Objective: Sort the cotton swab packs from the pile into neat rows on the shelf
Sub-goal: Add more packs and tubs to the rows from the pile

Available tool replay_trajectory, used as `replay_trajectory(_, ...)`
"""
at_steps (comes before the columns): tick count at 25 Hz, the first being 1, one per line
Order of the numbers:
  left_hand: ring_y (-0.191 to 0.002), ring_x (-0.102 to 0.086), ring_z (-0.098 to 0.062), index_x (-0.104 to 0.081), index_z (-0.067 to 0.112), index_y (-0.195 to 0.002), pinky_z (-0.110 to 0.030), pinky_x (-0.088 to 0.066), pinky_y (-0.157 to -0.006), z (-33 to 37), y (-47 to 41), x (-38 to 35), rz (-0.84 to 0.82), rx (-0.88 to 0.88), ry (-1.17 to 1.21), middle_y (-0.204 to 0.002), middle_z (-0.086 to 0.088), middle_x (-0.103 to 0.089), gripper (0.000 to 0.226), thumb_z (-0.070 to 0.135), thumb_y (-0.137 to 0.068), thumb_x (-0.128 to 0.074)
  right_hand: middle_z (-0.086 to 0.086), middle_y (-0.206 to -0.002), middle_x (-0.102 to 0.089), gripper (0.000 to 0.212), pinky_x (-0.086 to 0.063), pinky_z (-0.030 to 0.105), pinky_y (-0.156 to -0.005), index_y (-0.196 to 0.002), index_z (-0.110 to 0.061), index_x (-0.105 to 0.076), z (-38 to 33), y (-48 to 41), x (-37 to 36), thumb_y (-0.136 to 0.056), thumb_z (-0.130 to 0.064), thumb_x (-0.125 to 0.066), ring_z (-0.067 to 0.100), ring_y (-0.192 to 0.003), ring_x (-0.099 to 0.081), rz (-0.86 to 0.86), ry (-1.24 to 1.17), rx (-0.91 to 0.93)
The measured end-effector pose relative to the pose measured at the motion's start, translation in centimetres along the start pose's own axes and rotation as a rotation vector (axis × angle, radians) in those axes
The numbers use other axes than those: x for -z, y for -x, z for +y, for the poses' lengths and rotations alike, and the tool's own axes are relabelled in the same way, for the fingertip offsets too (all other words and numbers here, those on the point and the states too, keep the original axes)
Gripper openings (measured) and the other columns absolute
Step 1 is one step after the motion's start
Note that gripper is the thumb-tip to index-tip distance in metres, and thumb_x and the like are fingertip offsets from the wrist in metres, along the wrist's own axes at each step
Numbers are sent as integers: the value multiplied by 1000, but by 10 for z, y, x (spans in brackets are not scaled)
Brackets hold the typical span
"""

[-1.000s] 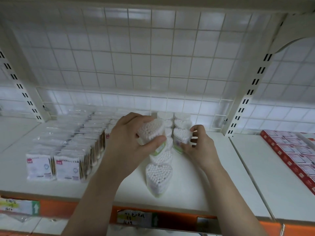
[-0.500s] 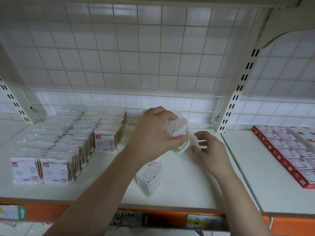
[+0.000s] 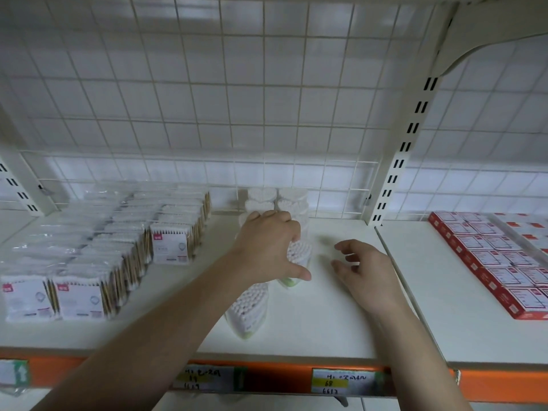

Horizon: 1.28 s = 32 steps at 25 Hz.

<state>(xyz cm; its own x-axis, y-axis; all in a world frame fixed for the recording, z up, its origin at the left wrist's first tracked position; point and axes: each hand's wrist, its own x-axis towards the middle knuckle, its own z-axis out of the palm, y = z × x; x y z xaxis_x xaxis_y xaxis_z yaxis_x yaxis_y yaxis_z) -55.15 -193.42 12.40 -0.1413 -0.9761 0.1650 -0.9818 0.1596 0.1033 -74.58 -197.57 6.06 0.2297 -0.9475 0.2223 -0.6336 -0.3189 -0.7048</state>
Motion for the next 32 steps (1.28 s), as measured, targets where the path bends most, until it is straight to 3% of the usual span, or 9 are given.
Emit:
replay_trajectory(3,-105,-48,-11,-55,30,-112,-30,-33,-92,-4,5,4,55,-7,14,-111,14,-53,75,72,-52,-72,-5,-111,-62,29,-48,25,-82,-113,-19,-62,1,1,-1,-85,-18,-64,12,-94,-58,-23,13,6)
replay_trajectory(8,-102,-49,-8,-61,33,-106,-24,-26,-86,-7,13,12,55,-19,-2,-103,16,-54,53,61,-63,-72,-2,-104,-62,27,-46,25,-80,-111,-18,-63,0,3,-2,-84,-16,-64,14,-89,-59,-35,52,23)
replay_trajectory(14,-103,-52,-10,-60,31,-109,-27,-27,-89,-6,6,9,49,-6,-45,-109,13,-58,48,59,-70,-68,-6,-91,-54,24,-33,19,-72,-107,-14,-67,3,6,-6,-83,-13,-64,18,-91,-54,-42,166,98)
replay_trajectory(21,-102,-51,-8,-59,33,-109,-25,-24,-88,-13,7,7,67,-12,-28,-107,16,-57,53,65,-67,-67,-5,-98,-59,25,-33,18,-77,-107,-16,-66,2,7,-4,-83,-13,-65,18,-97,-54,-20,143,115)
replay_trajectory(26,-90,-59,-14,-64,27,-99,-35,-43,-84,-28,20,9,297,80,137,-97,11,-62,43,63,-76,-56,-12,-96,-57,23,-36,18,-73,-104,-18,-66,-27,3,0,-84,-10,-64,14,-90,-56,112,44,197)
replay_trajectory(29,-85,-61,-18,-64,24,-98,-33,-40,-78,-37,35,12,436,139,41,-95,8,-65,43,57,-83,-42,-14,-98,-56,23,-42,21,-80,-105,-19,-66,-52,0,-4,-84,-9,-61,13,-93,-56,174,12,266)
replay_trajectory(32,-81,-61,-22,-65,20,-97,-37,-43,-75,-55,60,19,522,186,-62,-89,4,-66,39,50,-86,-42,-12,-100,-59,23,-46,27,-83,-105,-19,-66,-80,-1,-15,-84,-10,-61,15,-96,-57,151,-3,325)
